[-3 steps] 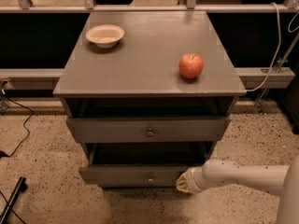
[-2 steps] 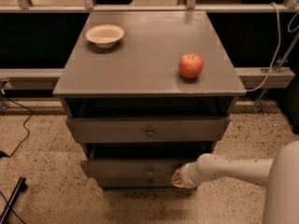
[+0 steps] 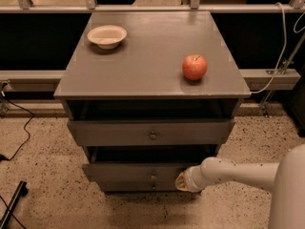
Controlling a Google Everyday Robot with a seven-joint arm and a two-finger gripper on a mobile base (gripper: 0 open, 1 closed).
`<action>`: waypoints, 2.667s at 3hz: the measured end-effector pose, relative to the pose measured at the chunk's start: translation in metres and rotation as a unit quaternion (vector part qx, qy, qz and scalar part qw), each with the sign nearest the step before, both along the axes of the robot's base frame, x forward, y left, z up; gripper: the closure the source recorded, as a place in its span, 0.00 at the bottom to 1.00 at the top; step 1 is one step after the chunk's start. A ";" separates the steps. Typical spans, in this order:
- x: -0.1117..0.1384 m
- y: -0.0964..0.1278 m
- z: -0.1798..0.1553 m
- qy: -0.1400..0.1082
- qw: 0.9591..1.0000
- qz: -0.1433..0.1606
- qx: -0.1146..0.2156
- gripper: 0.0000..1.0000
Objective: Close middle drawer
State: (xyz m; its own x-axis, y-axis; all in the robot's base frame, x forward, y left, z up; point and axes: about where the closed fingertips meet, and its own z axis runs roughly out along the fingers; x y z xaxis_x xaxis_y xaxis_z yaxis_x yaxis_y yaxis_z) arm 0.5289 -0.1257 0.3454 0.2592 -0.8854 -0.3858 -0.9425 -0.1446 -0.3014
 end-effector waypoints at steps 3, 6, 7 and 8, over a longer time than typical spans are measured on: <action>0.044 -0.004 0.009 -0.113 0.993 -0.017 0.002 1.00; 0.066 0.004 0.014 -0.112 0.993 0.007 0.045 1.00; 0.034 -0.004 0.019 -0.095 0.995 0.006 0.028 1.00; -0.010 -0.009 0.015 -0.076 0.997 -0.017 0.024 1.00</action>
Offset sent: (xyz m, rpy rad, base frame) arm 0.0466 -0.0113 0.0141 -0.0024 -0.2525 -0.0599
